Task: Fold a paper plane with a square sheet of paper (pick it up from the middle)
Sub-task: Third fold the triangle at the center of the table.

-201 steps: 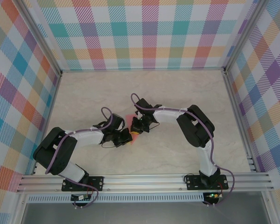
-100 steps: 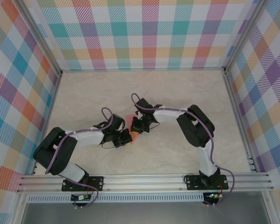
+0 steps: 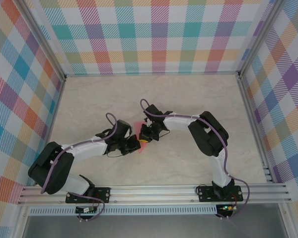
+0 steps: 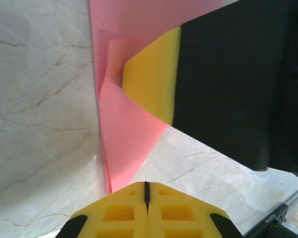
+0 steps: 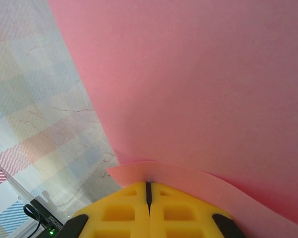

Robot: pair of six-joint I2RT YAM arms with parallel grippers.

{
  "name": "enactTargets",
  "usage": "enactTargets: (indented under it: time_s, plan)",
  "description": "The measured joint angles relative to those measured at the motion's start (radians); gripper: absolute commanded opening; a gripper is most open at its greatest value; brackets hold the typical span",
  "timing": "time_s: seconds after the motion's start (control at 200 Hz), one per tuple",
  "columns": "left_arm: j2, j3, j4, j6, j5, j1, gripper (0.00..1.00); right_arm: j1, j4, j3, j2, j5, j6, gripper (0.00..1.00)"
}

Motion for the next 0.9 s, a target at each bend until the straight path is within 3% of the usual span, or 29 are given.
enactTargets:
  time_s: [0.9]
  plan:
    - [0.083, -0.008, 0.013, 0.000, 0.004, 0.000, 0.04, -0.006, 0.005, -0.002, 0.003, -0.016, 0.005, 0.05]
